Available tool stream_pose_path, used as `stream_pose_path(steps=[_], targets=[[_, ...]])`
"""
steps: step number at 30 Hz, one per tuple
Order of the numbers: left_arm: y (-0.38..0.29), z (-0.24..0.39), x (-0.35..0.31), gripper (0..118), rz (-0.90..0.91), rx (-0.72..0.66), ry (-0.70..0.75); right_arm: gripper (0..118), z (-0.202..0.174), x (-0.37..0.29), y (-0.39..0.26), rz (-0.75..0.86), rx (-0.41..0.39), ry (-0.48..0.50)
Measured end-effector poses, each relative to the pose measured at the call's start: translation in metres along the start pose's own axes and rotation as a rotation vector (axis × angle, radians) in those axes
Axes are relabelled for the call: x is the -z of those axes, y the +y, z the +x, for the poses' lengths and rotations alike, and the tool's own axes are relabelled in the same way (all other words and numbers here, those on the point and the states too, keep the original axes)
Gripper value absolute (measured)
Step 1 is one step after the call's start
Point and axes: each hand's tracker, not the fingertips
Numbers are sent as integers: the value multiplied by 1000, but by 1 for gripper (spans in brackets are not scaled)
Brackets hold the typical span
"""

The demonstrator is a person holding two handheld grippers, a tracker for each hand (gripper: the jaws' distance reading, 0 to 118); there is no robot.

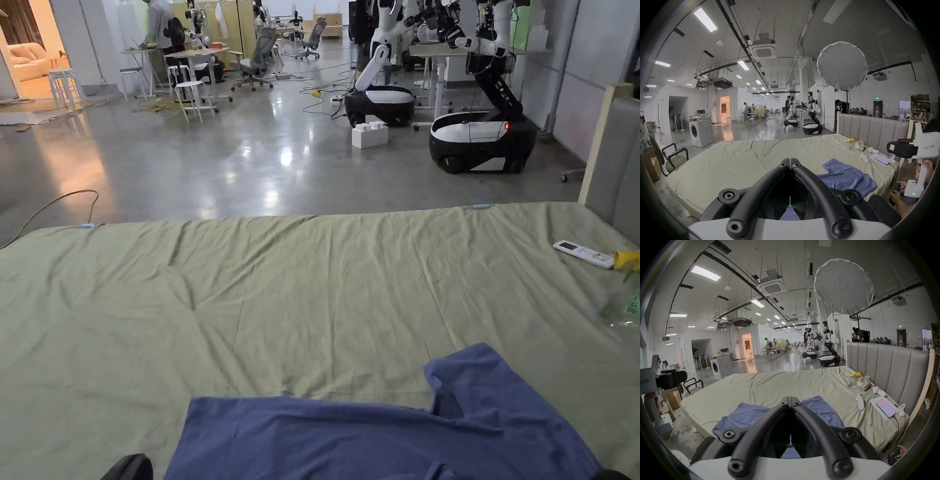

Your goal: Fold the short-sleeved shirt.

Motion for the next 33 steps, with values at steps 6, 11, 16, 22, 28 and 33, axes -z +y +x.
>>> stream_pose_path(steps=[6, 11, 16, 22, 28, 33], targets=[[-3, -12, 10, 0, -39, -38, 2, 0, 1, 8, -1, -14, 2, -1], [-7, -24, 31, 0, -119, -74, 10, 0, 7, 18, -7, -45, 26, 1], [-31, -46, 111, 0, -248, -83, -48, 0, 14, 41, -18, -118, 66, -3], [-111, -103, 285, 64, -543, -183, -27, 0, 24, 68, -32, -195, 95, -40], [-167, -121, 412, 64, -784, -216, 54, 0, 48, 92, -53, -304, 189, -86], [-187, -123, 439, 57, -801, -141, 75, 0, 63, 95, -60, -338, 193, -125]])
